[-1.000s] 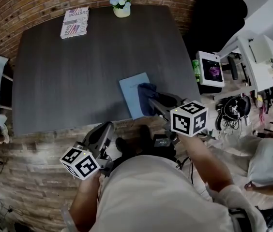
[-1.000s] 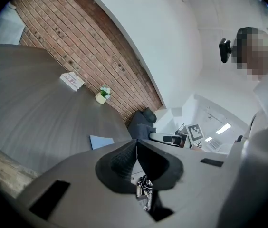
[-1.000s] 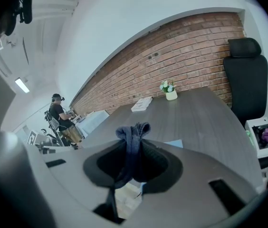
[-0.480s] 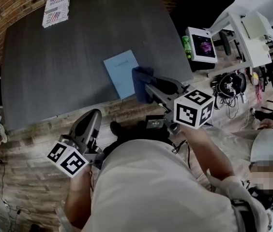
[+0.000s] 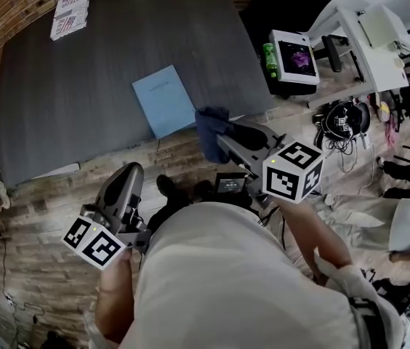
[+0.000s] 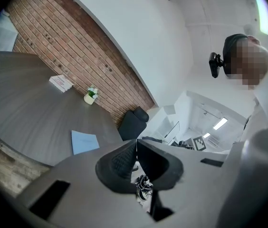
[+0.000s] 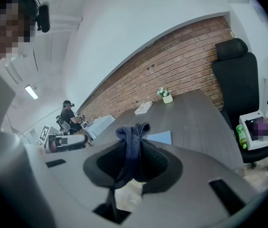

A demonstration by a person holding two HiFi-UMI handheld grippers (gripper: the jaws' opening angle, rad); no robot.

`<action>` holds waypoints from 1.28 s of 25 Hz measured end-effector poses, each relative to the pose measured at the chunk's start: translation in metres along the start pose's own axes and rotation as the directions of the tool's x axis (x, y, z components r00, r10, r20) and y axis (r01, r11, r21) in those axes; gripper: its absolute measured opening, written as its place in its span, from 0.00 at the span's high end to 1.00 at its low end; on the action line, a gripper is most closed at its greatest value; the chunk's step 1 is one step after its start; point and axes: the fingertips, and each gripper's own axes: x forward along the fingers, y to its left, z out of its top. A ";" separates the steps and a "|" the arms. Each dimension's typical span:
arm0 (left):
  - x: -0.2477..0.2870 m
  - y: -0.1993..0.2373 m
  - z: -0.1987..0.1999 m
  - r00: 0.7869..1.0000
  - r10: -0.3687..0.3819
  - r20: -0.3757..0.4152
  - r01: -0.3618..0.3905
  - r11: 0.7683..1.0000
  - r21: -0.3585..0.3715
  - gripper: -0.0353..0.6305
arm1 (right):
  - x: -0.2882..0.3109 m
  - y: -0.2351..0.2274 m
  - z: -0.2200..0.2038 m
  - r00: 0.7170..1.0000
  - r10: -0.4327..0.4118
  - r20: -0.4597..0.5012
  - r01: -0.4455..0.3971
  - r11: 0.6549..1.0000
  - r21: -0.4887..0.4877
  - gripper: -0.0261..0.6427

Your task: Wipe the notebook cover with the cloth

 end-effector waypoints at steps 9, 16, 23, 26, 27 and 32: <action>0.018 -0.050 -0.038 0.999 0.037 0.015 -0.037 0.999 0.010 0.93 | -0.054 -0.015 -0.018 0.998 0.059 0.000 -0.059 0.998 -0.006 0.81; 0.008 -0.077 -0.077 0.994 0.108 0.037 -0.107 0.994 -0.012 0.93 | -0.082 -0.008 -0.046 0.989 0.143 -0.031 -0.143 0.989 -0.020 0.81; 0.003 -0.086 -0.083 0.989 0.136 0.062 -0.136 0.991 -0.001 0.93 | -0.090 0.001 -0.042 0.980 0.194 -0.030 -0.196 0.979 -0.053 0.81; 0.002 -0.089 -0.079 0.990 0.123 0.065 -0.124 0.992 0.012 0.93 | -0.094 0.008 -0.036 0.981 0.195 -0.012 -0.195 0.978 -0.071 0.81; 0.001 -0.090 -0.077 0.991 0.118 0.064 -0.119 0.993 0.017 0.93 | -0.095 0.010 -0.034 0.981 0.193 -0.006 -0.193 0.978 -0.075 0.81; -0.009 -0.087 -0.058 0.993 0.093 0.073 -0.096 0.994 0.043 0.93 | -0.088 0.026 -0.024 0.983 0.185 0.019 -0.183 0.979 -0.088 0.81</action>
